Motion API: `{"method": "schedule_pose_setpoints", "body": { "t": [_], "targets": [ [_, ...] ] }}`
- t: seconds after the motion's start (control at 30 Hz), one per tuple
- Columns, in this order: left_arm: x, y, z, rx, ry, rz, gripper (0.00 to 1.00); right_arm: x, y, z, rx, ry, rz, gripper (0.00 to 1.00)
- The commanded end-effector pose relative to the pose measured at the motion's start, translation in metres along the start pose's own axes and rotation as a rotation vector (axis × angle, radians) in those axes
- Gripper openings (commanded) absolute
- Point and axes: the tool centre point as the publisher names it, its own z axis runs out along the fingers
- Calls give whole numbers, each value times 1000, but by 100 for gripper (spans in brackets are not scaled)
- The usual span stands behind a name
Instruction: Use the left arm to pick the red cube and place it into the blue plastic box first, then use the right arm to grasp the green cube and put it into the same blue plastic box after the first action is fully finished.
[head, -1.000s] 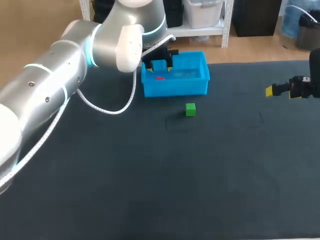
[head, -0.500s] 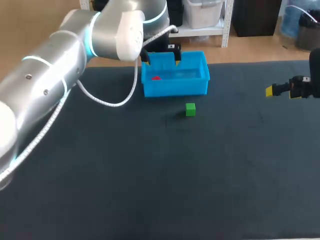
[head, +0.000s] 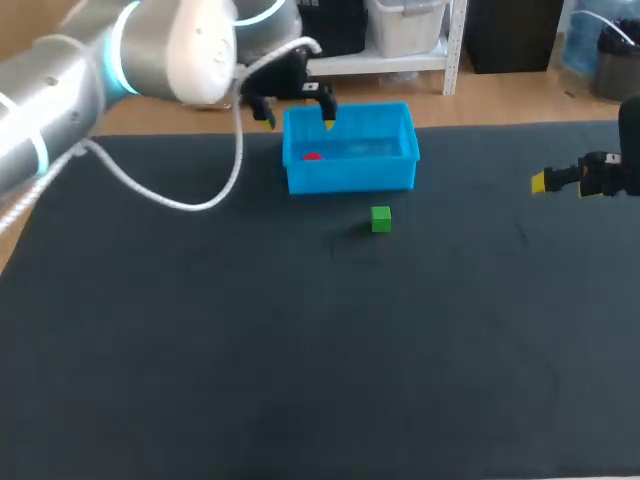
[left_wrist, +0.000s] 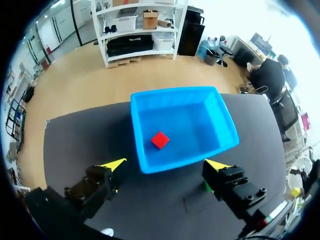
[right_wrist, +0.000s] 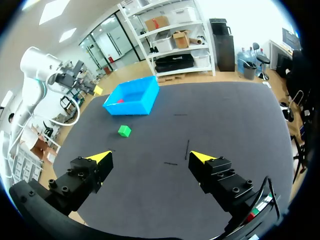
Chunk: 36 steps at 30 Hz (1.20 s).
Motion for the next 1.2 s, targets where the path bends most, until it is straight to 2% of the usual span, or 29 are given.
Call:
{"method": "schedule_pose_setpoints", "body": {
  "t": [0.03,0.23,0.53,0.63,0.9,1.2],
  "targets": [
    [84,16,-31,47,-154,4,100,0,0,0,1,1,0,100],
    [113,29,-37,51,-160,10,100,0,0,0,1,1,0,100],
    [160,60,-46,175,-255,30,100,0,0,0,1,1,0,100],
    [175,68,-49,193,-273,40,100,0,0,0,1,1,0,100],
    [194,81,-61,227,-311,84,100,0,0,0,1,1,0,100],
    [205,92,-67,274,-315,129,100,0,0,0,1,1,0,100]
  ]
}}
